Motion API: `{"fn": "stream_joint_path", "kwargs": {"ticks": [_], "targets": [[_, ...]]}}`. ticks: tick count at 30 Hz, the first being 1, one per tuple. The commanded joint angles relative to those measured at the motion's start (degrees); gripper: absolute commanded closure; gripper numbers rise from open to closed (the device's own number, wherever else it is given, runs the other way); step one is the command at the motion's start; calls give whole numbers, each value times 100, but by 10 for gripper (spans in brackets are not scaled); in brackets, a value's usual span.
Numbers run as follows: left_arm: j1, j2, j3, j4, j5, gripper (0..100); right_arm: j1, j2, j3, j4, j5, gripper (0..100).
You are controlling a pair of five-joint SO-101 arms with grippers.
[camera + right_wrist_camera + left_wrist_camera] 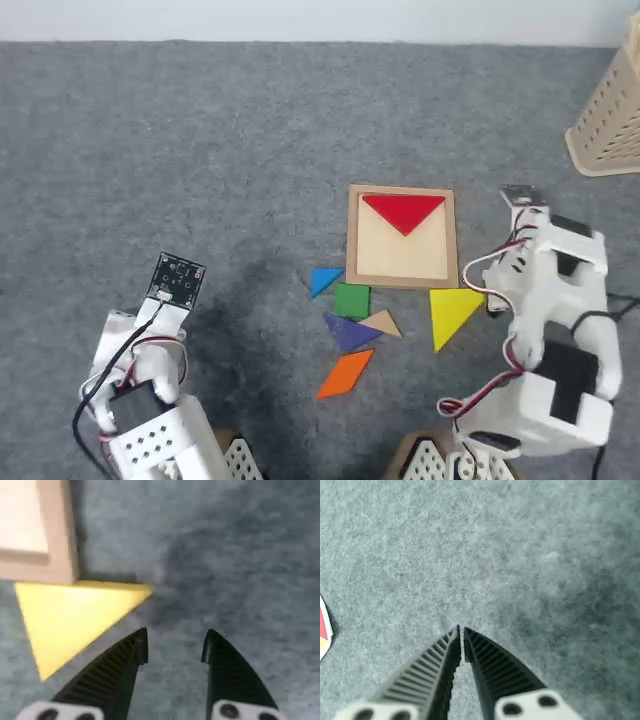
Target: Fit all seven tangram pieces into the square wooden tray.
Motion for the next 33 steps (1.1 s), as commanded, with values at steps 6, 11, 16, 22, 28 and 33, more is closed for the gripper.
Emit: {"fn": "stream_joint_path", "kwargs": {"ticks": [6, 11, 16, 22, 28, 33], "targets": [[-9, 26, -22, 18, -88, 988, -1446, -963, -413, 769, -747, 803], [-9, 26, -22, 18, -88, 988, -2774, -2132, 448, 708, -1029, 794], [-9, 26, -22, 18, -88, 988, -3354, -2273, 1231, 338, -1037, 660], [-9, 26, -22, 18, -88, 988, -2905, -1332, 1284, -22, -985, 682], [-9, 26, -22, 18, -88, 988, -1596, -259, 976, -400, -440, 690], [-9, 26, -22, 18, -88, 988, -479, 119, 255, -321, 9, 690]]}}
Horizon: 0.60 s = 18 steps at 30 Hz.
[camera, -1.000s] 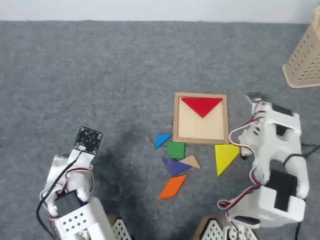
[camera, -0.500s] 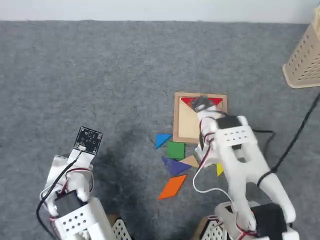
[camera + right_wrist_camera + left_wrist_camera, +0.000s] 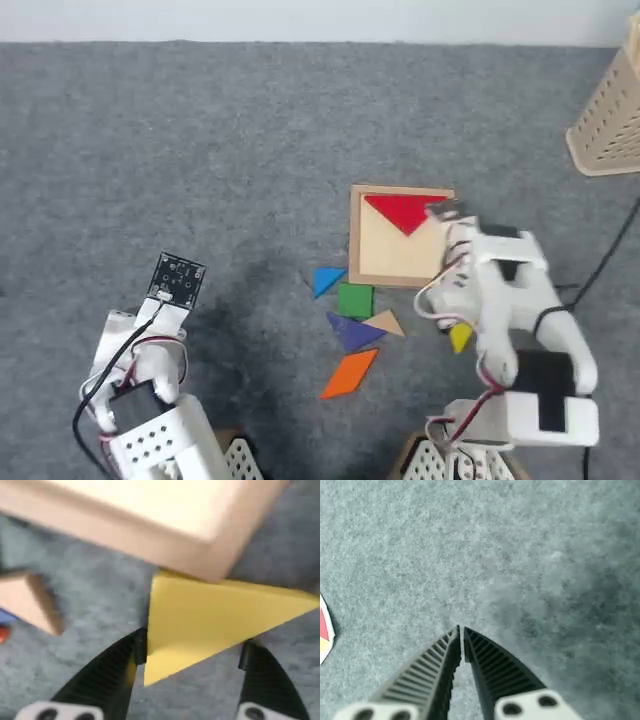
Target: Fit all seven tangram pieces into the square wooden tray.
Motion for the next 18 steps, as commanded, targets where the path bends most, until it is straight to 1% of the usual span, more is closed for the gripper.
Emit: {"fn": "stream_joint_path", "kwargs": {"ticks": [1, 4, 8, 12, 14, 18], "targets": [[-9, 26, -22, 18, -88, 988, 971, 224, -695, 31, 334, 690], [-9, 26, -22, 18, -88, 988, 1253, 224, -1204, 347, 536, 690], [-9, 26, -22, 18, -88, 988, 1323, 224, -1829, 945, 853, 690], [-9, 26, -22, 18, -88, 988, 1288, 215, -2295, 1332, 791, 690], [-9, 26, -22, 18, -88, 988, 1270, 215, -2400, 1341, 378, 690], [0, 26, -22, 18, -88, 988, 848, 268, -2391, 1235, -844, 690]]}}
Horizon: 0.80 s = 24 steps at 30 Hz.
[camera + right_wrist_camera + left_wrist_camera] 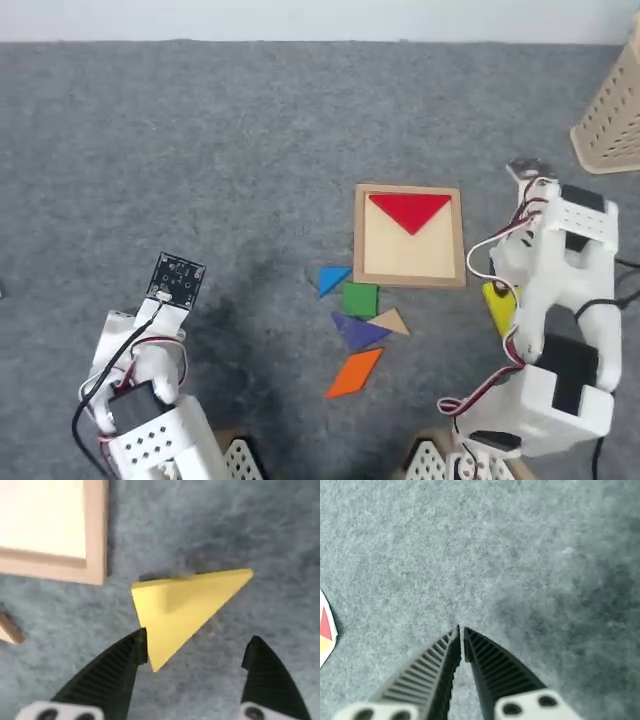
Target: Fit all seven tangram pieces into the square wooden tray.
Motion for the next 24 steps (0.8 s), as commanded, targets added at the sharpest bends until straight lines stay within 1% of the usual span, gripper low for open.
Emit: {"fn": "stream_joint_path", "kwargs": {"ticks": [1, 4, 6, 11, 15, 18, 20, 24], "targets": [[0, 26, -22, 18, -88, 988, -418, -66, -290, -66, -1134, 690], [0, 26, -22, 18, -88, 988, -673, -57, -246, -163, -2242, 690], [0, 26, -22, 18, -88, 988, -778, -57, -229, -180, -2813, 690], [0, 26, -22, 18, -88, 988, -716, -48, -220, -338, -3569, 690], [0, 26, -22, 18, -88, 988, -637, -48, 105, -884, -3578, 690], [0, 26, -22, 18, -88, 988, -620, 13, 396, -1332, -3270, 690], [0, 26, -22, 18, -88, 988, -646, 92, 387, -1411, -3130, 690], [0, 26, -22, 18, -79, 988, -611, 242, 413, -1402, -3112, 691]]}}
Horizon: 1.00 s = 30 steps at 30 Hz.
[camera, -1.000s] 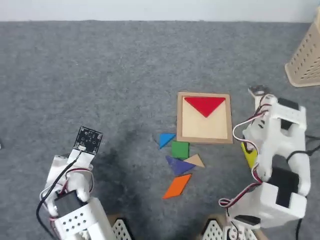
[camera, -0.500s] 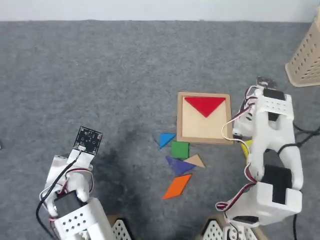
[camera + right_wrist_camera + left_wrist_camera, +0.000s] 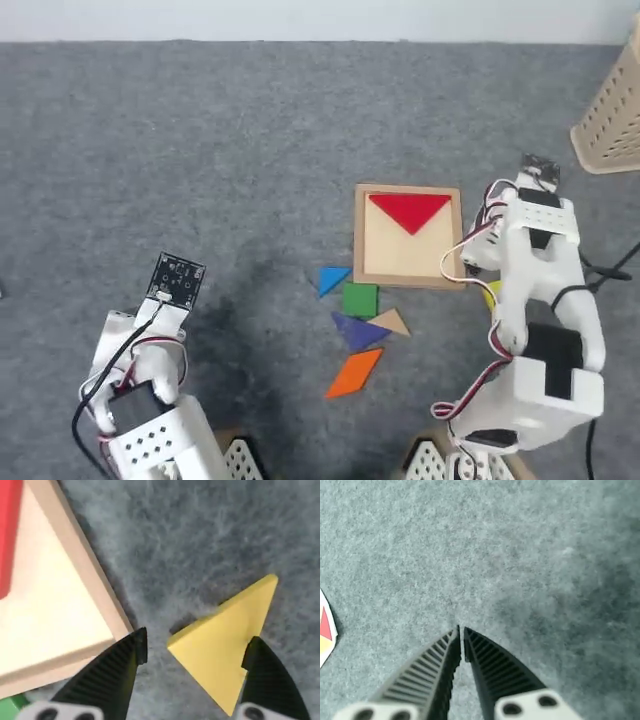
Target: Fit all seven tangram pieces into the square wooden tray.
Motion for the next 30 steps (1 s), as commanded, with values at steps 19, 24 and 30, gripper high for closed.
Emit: {"fn": "stream_joint_path", "kwargs": {"ticks": [19, 24, 30], "targets": [[0, 26, -22, 18, -70, 988, 716, 505, 9, 92, 352, 796], [0, 26, -22, 18, -70, 988, 760, 488, 0, 92, 352, 853], [0, 26, -22, 18, -70, 988, 752, 435, -35, 92, 615, 965]]}}
